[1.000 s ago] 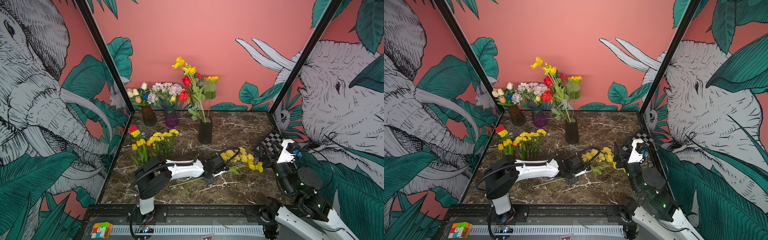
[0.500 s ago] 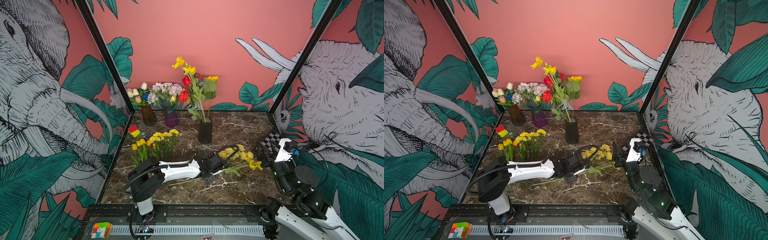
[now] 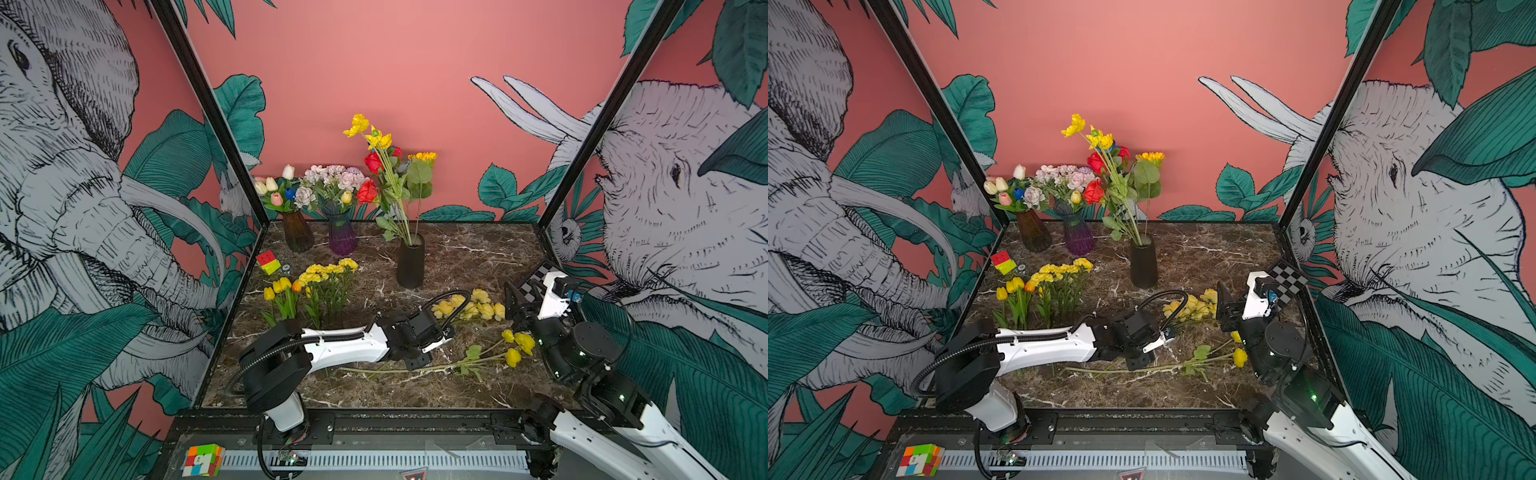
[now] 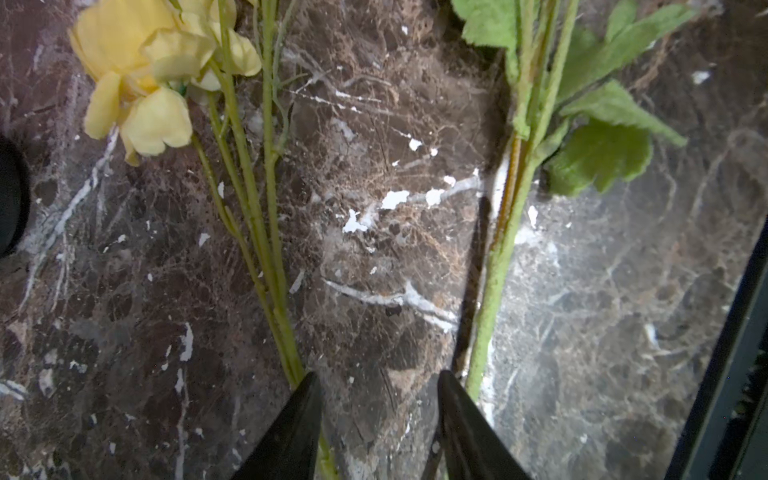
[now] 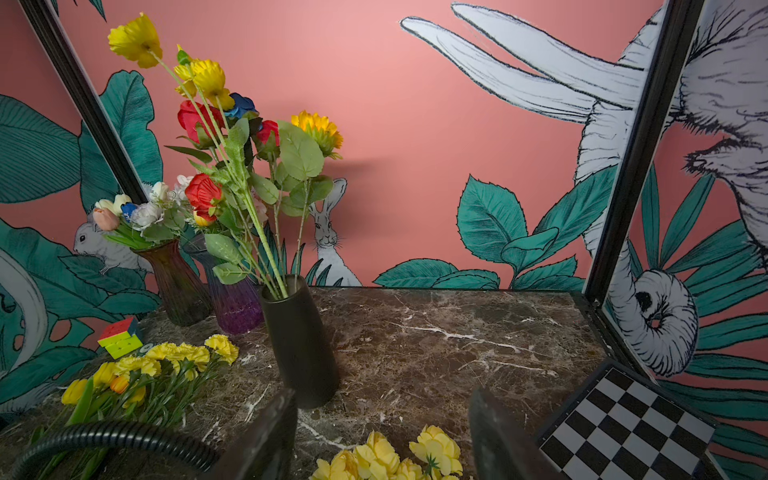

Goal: Pick out yellow flowers from the vase
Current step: Place the flower at the center of the board, then pick up the flower from the vase.

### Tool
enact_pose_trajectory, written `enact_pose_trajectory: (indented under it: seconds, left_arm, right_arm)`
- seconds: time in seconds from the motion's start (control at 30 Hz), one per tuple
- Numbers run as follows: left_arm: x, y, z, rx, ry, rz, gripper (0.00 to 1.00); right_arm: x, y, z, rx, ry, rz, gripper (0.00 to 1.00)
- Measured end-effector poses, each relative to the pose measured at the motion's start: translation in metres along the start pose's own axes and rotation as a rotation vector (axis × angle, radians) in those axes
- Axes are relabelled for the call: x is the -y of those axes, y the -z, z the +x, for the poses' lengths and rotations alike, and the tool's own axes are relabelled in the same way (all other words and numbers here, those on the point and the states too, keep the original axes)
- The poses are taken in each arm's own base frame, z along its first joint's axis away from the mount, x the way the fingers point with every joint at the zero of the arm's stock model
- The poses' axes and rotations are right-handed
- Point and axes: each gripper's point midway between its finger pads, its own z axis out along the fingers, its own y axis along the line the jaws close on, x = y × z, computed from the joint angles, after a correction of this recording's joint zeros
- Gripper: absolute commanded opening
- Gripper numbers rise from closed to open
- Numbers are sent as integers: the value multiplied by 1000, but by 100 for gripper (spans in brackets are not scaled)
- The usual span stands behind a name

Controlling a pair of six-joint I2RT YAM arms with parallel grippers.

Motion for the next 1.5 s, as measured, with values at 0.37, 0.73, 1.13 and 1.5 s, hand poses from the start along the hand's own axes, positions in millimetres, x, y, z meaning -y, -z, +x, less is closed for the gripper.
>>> enact_pose_trajectory:
  seconds: [0.37, 0.73, 1.13, 1.5]
  left_arm:
    - [-77, 100, 7, 377, 289, -209, 69]
    - [-134, 143, 95, 517, 578, -514, 89]
    - [-128, 131, 119, 572, 569, -558, 95]
    - [-132, 137, 114, 610, 568, -574, 95]
  right_arm:
    - [-43, -47, 7, -133, 132, -69, 67]
    - [-99, -149, 13, -338, 279, -259, 63]
    - [-159, -244, 26, -388, 239, -446, 48]
    - [-177, -305, 39, -395, 237, -483, 31]
